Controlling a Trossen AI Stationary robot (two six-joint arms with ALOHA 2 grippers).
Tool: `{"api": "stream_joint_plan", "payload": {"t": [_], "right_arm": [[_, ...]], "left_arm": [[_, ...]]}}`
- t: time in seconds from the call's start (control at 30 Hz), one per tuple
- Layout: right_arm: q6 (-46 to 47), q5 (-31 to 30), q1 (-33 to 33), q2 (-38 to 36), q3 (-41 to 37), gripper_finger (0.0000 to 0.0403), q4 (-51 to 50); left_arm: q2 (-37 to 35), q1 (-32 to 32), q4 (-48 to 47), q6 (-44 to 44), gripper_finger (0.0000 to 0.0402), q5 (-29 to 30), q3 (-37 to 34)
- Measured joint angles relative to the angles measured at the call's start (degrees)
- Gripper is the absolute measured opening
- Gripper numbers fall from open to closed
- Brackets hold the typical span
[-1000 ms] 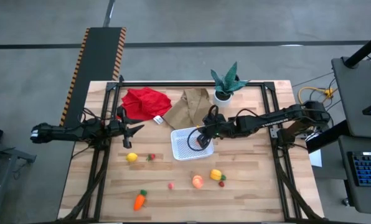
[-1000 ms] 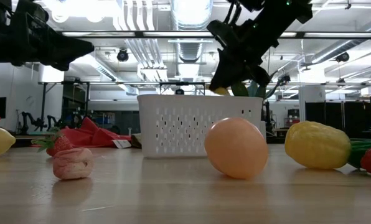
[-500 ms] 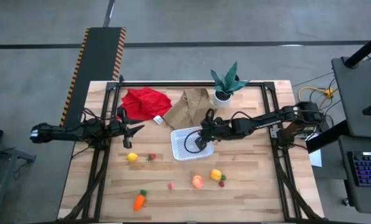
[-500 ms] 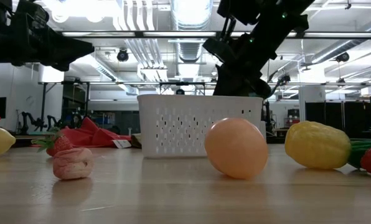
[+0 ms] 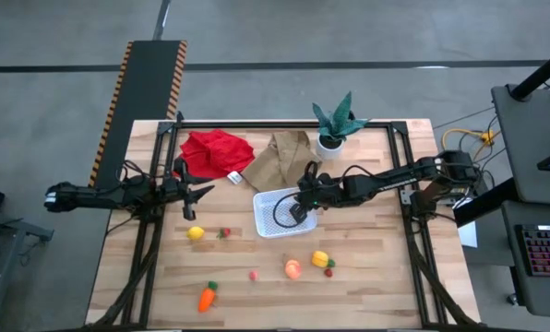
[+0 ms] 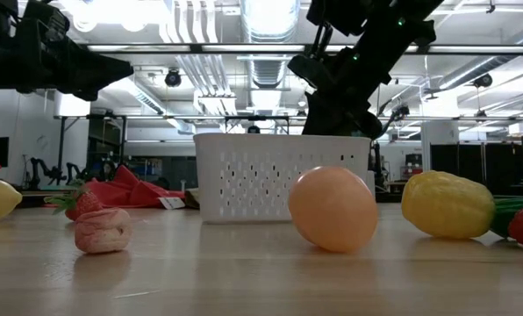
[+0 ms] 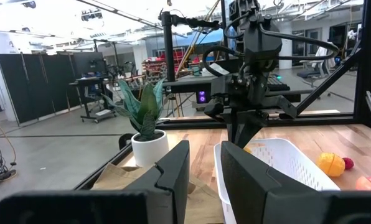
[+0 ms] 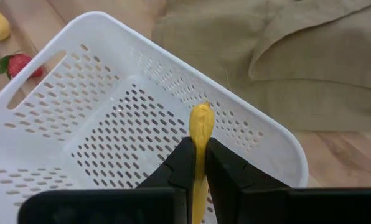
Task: Pick and placing Produce into tupperware
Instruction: Put the corn into the white bin, then put the pineapple into the white bin
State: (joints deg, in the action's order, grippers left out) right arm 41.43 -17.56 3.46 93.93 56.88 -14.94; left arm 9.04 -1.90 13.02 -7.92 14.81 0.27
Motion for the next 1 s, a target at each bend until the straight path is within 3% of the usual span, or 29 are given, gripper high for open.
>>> {"api": "stream_joint_plan", "payload": {"t": [0.43, 0.8, 1.0], "right_arm": [[-0.03, 1.51, 0.00, -0.01, 0.00, 0.0037, -1.56], [0.07, 1.25, -0.04, -0.07, 0.00, 0.0159, -1.22], [-4.64, 0.92, 1.60, -3.54, 0.00, 0.0192, 5.33]], "left_arm": [[0.33, 0.00, -0.02, 0.02, 0.0080, 0.00, 0.00], [0.65, 0.00, -0.02, 0.02, 0.0080, 0.02, 0.00], [1.03, 0.01, -0.05, 0.02, 0.0080, 0.01, 0.00]]}}
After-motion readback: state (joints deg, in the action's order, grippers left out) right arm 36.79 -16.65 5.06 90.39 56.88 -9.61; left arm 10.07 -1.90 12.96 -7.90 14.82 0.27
